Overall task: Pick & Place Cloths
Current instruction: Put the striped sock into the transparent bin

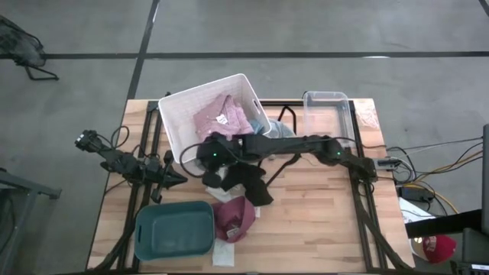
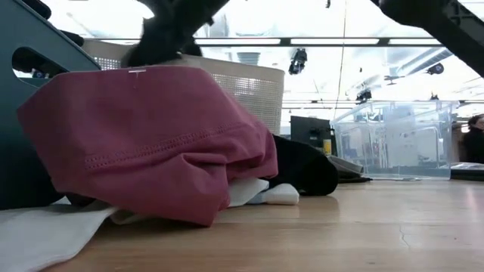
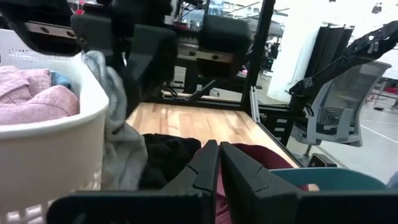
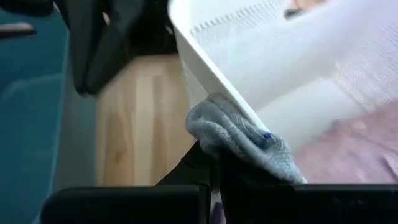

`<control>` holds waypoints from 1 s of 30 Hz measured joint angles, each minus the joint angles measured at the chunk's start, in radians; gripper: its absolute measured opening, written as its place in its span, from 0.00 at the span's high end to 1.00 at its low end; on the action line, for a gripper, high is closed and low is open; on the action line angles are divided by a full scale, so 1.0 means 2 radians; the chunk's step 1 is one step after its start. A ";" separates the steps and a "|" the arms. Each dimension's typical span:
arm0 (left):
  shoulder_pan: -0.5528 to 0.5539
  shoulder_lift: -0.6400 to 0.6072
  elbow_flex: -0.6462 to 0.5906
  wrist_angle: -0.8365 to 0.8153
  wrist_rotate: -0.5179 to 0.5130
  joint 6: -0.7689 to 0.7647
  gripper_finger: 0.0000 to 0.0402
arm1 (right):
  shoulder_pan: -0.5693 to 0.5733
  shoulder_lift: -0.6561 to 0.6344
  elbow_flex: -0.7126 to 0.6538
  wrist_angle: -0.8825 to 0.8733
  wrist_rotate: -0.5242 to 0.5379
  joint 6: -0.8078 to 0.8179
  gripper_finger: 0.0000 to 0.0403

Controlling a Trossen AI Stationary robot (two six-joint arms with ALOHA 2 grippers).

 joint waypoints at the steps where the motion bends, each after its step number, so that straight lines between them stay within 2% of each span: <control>1: 0.000 0.000 0.000 0.000 -0.001 -0.001 0.94 | -0.001 -0.001 -0.008 0.015 0.000 -0.001 0.98; 8: 0.000 0.000 0.000 0.000 -0.004 -0.001 0.94 | -0.019 -0.002 -0.020 -0.019 0.016 0.021 0.98; 11: 0.000 0.001 0.000 0.000 -0.004 0.000 0.94 | -0.020 -0.005 -0.021 -0.024 0.051 0.013 0.98; 19: 0.000 0.002 0.000 0.000 -0.005 -0.001 0.94 | -0.040 -0.004 -0.013 -0.008 0.054 0.039 0.98; 25: 0.000 0.002 0.000 0.000 -0.006 -0.001 0.94 | -0.043 -0.010 -0.013 -0.014 0.003 0.047 0.98; 30: 0.000 0.002 0.000 0.000 -0.007 -0.001 0.94 | -0.028 -0.037 -0.001 -0.008 0.000 0.032 0.98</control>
